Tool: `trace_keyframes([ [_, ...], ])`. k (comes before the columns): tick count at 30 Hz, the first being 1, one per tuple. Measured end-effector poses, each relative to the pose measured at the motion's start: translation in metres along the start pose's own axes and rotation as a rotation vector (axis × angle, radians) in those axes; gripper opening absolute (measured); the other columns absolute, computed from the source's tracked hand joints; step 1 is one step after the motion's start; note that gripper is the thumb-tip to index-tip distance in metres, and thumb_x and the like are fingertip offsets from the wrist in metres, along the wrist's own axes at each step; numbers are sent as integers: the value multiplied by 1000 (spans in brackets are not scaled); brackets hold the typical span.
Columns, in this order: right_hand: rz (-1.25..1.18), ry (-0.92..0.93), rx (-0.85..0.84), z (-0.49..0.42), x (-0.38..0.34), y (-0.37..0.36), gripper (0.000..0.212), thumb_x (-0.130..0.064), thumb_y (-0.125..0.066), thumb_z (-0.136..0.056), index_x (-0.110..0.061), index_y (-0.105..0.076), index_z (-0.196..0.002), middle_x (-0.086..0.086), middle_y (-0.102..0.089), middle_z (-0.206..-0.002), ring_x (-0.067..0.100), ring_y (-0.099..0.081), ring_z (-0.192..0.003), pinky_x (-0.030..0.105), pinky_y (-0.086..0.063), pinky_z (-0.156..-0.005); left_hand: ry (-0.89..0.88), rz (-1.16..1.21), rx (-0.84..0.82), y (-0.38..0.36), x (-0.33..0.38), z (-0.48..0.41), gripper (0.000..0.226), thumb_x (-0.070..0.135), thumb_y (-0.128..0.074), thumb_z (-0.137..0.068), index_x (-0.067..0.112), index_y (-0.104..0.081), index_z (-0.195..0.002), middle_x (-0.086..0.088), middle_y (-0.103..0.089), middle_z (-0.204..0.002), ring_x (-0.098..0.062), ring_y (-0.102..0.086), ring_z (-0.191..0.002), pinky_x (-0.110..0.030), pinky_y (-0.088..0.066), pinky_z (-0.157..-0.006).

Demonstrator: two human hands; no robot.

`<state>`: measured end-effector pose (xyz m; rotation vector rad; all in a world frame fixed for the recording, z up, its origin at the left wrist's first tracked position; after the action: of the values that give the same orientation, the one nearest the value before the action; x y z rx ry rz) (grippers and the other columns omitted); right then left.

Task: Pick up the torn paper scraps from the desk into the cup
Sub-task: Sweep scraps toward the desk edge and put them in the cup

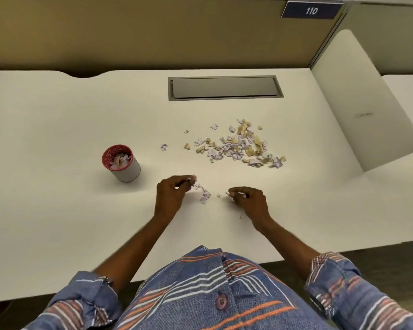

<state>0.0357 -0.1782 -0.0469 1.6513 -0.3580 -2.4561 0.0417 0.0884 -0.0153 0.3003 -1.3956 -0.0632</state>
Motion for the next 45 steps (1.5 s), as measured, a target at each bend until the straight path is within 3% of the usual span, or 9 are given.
trace_keyframes([
  [3,-240,-121,-54,-4,4,-13,14,-4,-73,-87,-3,-77,-101,13,-75,-102,14,-70,-81,19,-58,-73,61,183,68,21,7,-6,19,15,-71,-88,11,-76,-106,-1,-78,-96,-14,-74,-89,-20,-57,-83],
  [7,-327,-157,-80,-6,6,-22,15,2,-68,-89,-3,-77,-100,10,-75,-103,12,-71,-84,17,-57,-71,24,253,200,73,25,-19,22,13,-72,-87,7,-74,-108,1,-77,-96,-8,-72,-89,-15,-56,-80],
  [13,-380,-184,-86,-4,11,-27,14,2,-66,-90,-1,-74,-101,9,-75,-100,6,-73,-80,14,-56,-68,-140,-248,295,156,50,-35,8,17,-71,-87,19,-78,-92,8,-74,-89,17,-64,-78,2,-43,-73],
  [15,-385,-188,-80,-2,12,-27,14,3,-65,-90,-2,-74,-100,7,-75,-99,6,-73,-80,13,-56,-67,-112,-372,287,173,48,-42,11,18,-71,-86,20,-78,-94,7,-74,-93,8,-66,-83,-5,-47,-76],
  [18,-391,-196,-80,1,12,-29,15,3,-65,-90,-3,-74,-100,6,-75,-99,6,-73,-80,13,-56,-67,-88,-536,247,184,44,-53,16,15,-69,-87,11,-77,-101,-7,-75,-100,-22,-69,-95,-28,-52,-81],
  [26,-369,-179,-73,8,3,-36,16,0,-68,-89,-5,-75,-103,4,-76,-101,5,-73,-81,13,-55,-67,-134,-743,78,169,40,-66,22,12,-65,-89,15,-76,-107,-10,-72,-105,-28,-66,-101,-26,-48,-86],
  [34,-385,-185,-88,9,-8,-55,16,1,-69,-88,-4,-76,-102,10,-76,-106,16,-73,-93,18,-59,-76,-190,-683,25,168,44,-66,25,13,-71,-85,19,-74,-108,-2,-72,-110,-20,-65,-104,-29,-51,-90],
  [40,-366,-121,-238,3,-59,-106,20,1,-73,-84,3,-74,-105,22,-73,-110,30,-71,-105,28,-60,-88,-204,-506,57,175,43,-60,24,7,-64,-84,22,-76,-98,6,-72,-100,-8,-64,-93,-13,-47,-80],
  [45,-293,-16,-385,-6,-124,-172,20,0,-71,-87,10,-71,-105,23,-71,-103,26,-73,-93,29,-60,-88,-185,-395,109,183,34,-57,22,6,-68,-84,17,-76,-102,1,-74,-102,-16,-67,-100,-30,-55,-87],
])
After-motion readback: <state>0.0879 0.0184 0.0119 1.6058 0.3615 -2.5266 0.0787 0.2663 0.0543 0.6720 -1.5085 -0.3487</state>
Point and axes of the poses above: each hand's wrist, its own z-axis away from the middle knuckle, its own y-axis out of the back of the hand, x = y × z, the point moved 7 cm from there along -z, towards the middle knuckle
